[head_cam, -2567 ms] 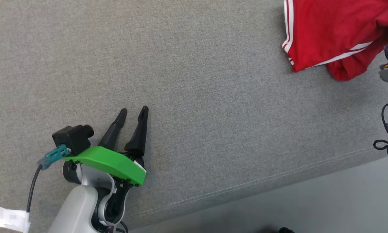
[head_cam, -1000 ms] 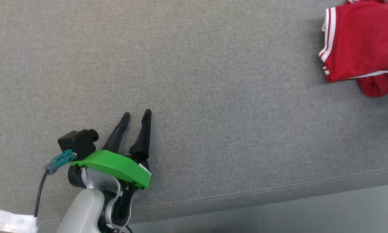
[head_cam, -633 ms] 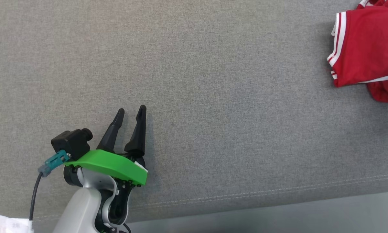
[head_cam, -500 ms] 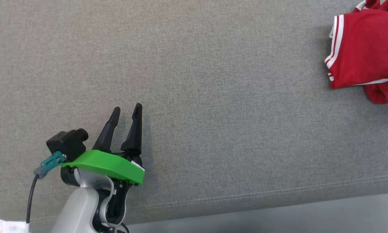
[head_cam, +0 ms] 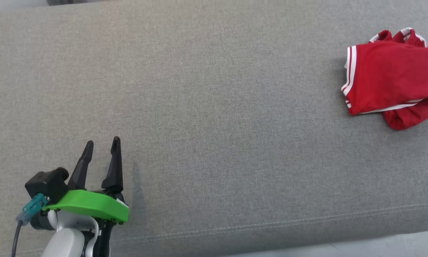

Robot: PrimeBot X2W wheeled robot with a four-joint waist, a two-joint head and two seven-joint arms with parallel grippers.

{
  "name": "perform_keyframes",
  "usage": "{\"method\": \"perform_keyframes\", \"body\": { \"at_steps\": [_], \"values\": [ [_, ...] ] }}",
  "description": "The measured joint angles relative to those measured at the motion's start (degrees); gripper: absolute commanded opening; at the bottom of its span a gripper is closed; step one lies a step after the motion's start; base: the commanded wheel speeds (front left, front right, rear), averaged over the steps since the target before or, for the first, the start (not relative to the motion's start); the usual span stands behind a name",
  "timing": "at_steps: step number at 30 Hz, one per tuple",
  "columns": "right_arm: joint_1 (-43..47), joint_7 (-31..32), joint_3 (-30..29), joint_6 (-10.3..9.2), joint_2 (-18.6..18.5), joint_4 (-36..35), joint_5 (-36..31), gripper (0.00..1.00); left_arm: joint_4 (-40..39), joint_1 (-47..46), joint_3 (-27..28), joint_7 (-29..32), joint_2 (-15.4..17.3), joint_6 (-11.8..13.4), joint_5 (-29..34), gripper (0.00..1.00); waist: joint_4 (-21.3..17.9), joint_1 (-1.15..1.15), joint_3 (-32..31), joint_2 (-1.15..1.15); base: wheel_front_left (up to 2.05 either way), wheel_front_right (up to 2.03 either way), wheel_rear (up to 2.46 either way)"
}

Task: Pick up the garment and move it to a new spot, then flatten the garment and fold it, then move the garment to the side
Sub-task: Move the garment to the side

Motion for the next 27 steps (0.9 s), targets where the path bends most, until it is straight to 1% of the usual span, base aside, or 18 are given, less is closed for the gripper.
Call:
{"method": "perform_keyframes", "body": {
  "at_steps": [3,4,6,7,10,12,16,20,21,27],
  "values": [
    [3.21,0.0,0.65,-0.1,1.32,-2.61,-2.24,1.0,0.41,1.01,0.31,-0.57,1.05,0.4,1.8,1.0,0.27,0.0,-2.13,0.0,0.0,0.0,0.0],
    [4.36,0.0,1.0,-0.53,1.64,-3.43,-3.07,1.0,0.52,1.33,0.21,-0.64,1.62,0.4,2.37,1.0,0.37,0.0,-2.8,0.0,0.0,0.0,0.0],
    [6.85,0.0,1.52,-0.62,2.16,-5.01,-4.54,1.0,0.78,2.04,0.15,-1.13,2.41,0.48,3.8,1.0,0.59,0.0,-4.14,0.0,0.0,0.0,0.0],
    [8.05,0.0,1.59,-1.02,2.63,-5.72,-5.16,1.0,0.85,2.49,0.14,-1.29,2.71,0.53,4.74,1.0,0.71,0.0,-4.77,0.0,0.0,0.0,0.0],
    [11.57,0.0,2.76,-1.12,4.02,-7.68,-7.13,1.0,1.1,4.22,0.26,-1.8,3.71,1.07,5.84,1.0,1.03,0.0,-6.6,0.0,0.0,0.0,0.0],
    [15.38,0.0,3.34,-2.05,5.08,-9.02,-8.83,1.0,1.55,6.25,0.32,-1.87,4.17,1.23,7.03,1.0,1.27,0.0,-8.21,0.0,0.0,0.0,0.0],
    [20.53,0.0,3.88,-2.6,6.35,-10.49,-10.8,1.0,1.7,8.75,0.86,-2.37,4.5,1.66,8.04,1.0,1.49,0.0,-9.89,0.0,0.0,0.0,0.0],
    [24.31,0.01,5.01,-2.64,8.64,-12.51,-13.22,1.0,1.9,10.75,2.31,-2.86,4.98,2.14,8.51,1.0,1.5,0.0,-11.12,0.0,0.0,0.0,0.0],
    [25.18,0.01,5.26,-2.92,9.16,-12.93,-13.69,1.0,1.89,11.16,2.58,-2.87,4.97,2.14,8.51,1.0,1.47,0.0,-11.4,0.0,0.0,0.0,0.0],
    [28.99,0.0,4.33,-3.23,10.77,-15.22,-15.3,1.0,1.83,12.74,2.7,-2.89,4.78,2.14,8.78,1.0,1.39,0.0,-12.97,0.0,0.0,0.0,0.0]
  ]
}}
